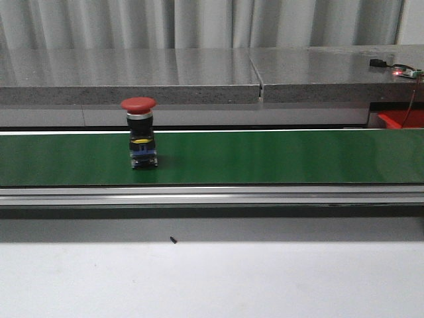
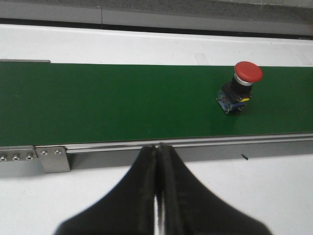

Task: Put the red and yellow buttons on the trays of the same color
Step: 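Carry the yellow button to the yellow tray and release it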

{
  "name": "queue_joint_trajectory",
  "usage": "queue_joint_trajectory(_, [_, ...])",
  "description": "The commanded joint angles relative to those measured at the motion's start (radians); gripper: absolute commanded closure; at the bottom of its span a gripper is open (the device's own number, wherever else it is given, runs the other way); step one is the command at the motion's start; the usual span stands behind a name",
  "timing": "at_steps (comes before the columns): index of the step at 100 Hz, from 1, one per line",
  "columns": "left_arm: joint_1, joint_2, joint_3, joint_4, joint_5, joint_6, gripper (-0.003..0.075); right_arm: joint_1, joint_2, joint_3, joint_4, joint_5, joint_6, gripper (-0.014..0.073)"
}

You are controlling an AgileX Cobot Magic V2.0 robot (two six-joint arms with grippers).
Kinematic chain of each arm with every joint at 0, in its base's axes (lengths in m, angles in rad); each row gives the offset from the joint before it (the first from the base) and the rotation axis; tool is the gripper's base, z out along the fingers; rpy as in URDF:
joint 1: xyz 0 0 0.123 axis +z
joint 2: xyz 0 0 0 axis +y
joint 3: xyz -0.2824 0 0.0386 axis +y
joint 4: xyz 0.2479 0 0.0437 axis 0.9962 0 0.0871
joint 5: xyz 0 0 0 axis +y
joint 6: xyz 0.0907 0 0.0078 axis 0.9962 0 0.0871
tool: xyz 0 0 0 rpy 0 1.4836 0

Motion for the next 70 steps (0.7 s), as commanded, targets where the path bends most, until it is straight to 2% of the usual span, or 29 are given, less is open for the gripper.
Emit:
queue_joint_trajectory(1, [-0.007, 0.004, -0.028, -0.008, -0.066, -0.006, 0.0739, -0.063, -0.063, 0.005, -0.011, -0.038, 0.018, 0.0336])
queue_joint_trajectory(37, [-0.007, 0.004, -0.028, -0.008, -0.066, -0.006, 0.0739, -0.397, -0.124, 0.140, -0.011, -0.109, 0.085, 0.0336])
queue_joint_trajectory(70, [-0.007, 0.004, -0.028, -0.008, -0.066, -0.006, 0.0739, -0.557, -0.096, 0.267, 0.020, -0.280, 0.108, 0.0336])
